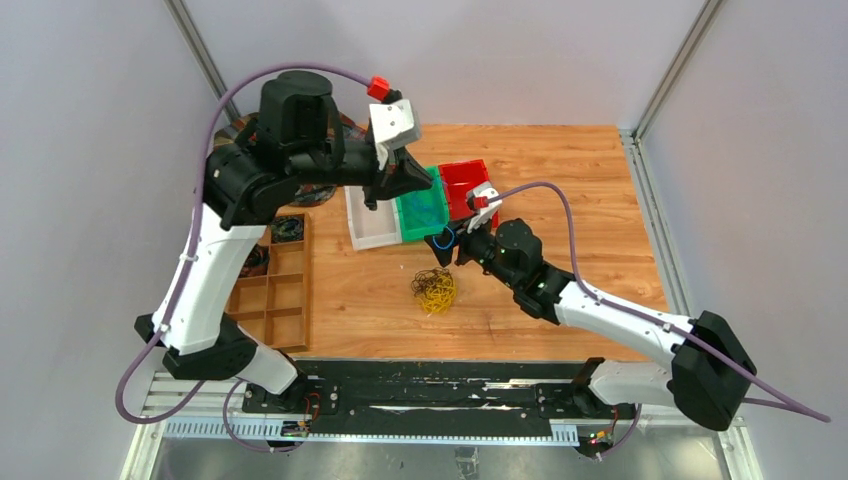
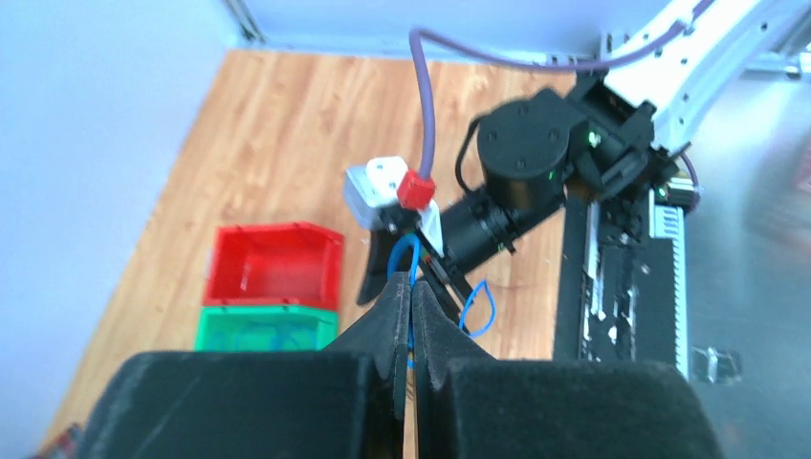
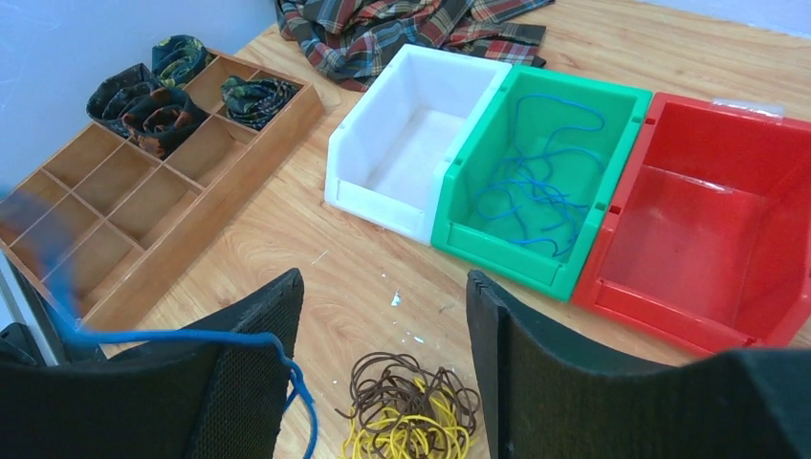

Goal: Untangle the cables

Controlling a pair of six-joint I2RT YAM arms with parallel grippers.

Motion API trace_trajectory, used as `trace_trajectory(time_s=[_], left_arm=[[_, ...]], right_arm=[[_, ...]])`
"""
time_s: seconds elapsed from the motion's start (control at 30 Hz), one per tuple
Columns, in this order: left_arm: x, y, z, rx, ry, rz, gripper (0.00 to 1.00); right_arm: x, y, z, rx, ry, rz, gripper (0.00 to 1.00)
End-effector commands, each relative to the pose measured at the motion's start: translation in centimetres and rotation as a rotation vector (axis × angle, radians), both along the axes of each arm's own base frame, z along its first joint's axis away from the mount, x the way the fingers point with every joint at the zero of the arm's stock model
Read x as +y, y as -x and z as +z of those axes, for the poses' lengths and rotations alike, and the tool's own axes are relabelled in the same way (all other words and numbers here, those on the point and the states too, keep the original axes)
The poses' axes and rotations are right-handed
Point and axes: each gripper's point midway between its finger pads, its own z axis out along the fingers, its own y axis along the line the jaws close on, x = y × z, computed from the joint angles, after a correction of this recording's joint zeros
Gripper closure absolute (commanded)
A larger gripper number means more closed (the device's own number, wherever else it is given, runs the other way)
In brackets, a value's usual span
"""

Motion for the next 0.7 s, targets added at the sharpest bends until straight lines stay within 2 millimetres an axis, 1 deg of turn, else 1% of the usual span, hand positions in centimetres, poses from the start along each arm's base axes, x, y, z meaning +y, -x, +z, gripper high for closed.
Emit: trace_trajectory(time_s=[0.0, 0.1, 0.2, 0.3, 0.33, 0.4, 0.53, 0.67], left_arm=[[0.4, -0.2, 3.3, -0.119, 0.047, 0.023, 1.00], [0.8, -0.9, 4.5, -0.168, 0.058, 0.057, 1.00], [1.2, -2.6, 4.0, -0.189, 0.026, 0.137, 1.00], [1.6, -4.5, 1.8, -0.209, -0.035, 0.209, 1.00], [1.4, -5.6, 0.5, -0.210, -0.057, 0.236, 1.00], [1.6, -7.1, -1.3, -0.227, -0.080, 0.290, 0.99], [1.7, -10.1, -4.5, -0.253, -0.123, 0.390, 1.00], [1.7, -13.4, -8.5, -0.217, -0.198, 0.465, 0.99]], right_arm=[[1.2, -0.1, -0.7, 0.022, -0.038, 0.008, 0.37], [1.7, 0.1, -2.9, 0.075, -0.021, 0.022, 0.38], [1.2, 0.3, -4.8, 0.110, -0.006, 0.002, 0.38], [-0.2, 0.4, -5.7, 0.116, 0.005, -0.043, 0.35], [-0.8, 0.5, -6.1, 0.116, 0.012, -0.059, 0.34], [-2.1, 0.7, -6.2, 0.109, 0.018, -0.096, 0.32], [-5.3, 0.4, -6.6, 0.104, 0.038, -0.212, 0.25], [-8.0, 0.0, -6.8, 0.109, 0.039, -0.319, 0.24]])
